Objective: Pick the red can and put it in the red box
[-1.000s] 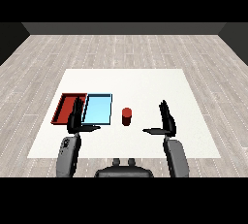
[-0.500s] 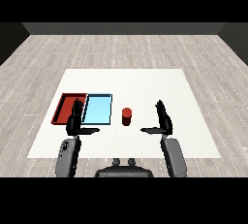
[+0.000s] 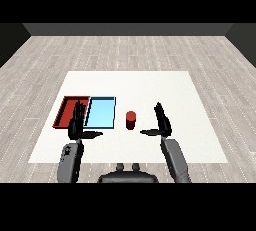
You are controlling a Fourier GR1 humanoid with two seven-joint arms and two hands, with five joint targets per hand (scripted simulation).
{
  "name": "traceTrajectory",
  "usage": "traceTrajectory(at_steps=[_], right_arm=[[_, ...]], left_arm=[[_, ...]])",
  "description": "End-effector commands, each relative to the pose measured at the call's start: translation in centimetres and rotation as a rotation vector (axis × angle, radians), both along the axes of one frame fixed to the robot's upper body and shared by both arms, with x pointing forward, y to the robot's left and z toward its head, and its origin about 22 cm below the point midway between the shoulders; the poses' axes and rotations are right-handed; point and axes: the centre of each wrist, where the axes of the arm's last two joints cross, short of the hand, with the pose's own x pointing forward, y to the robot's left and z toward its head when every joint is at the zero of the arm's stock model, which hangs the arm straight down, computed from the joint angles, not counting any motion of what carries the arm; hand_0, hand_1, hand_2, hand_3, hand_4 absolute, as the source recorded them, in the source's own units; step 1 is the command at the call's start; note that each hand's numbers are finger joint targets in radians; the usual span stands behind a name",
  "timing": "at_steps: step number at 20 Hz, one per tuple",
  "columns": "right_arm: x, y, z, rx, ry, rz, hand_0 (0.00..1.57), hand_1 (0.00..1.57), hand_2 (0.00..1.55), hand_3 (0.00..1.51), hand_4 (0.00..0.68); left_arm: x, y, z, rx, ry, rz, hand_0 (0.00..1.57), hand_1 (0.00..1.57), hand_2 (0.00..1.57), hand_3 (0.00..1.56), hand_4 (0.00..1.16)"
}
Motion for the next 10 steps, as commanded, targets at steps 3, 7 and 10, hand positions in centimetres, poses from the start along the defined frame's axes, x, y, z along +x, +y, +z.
traceTrajectory(at_steps=[3,7,10], right_arm=[[3.0,1.6,0.9,0.004,0.041,0.042,0.0,0.0,0.0,0.0,0.0],[0.7,3.6,-2.3,0.048,0.063,0.036,0.0,0.0,0.0,0.0,0.0],[2.5,4.6,-0.6,0.063,0.082,0.074,0.0,0.0,0.0,0.0,0.0]], left_arm=[[-0.3,0.1,-1.6,-0.001,-0.013,-0.001,0.0,0.0,0.0,0.0,0.0],[0.9,1.6,-1.0,0.005,-0.012,0.001,0.0,0.0,0.0,0.0,0.0],[0.1,0.9,-0.6,-0.003,-0.008,-0.009,0.0,0.0,0.0,0.0,0.0]])
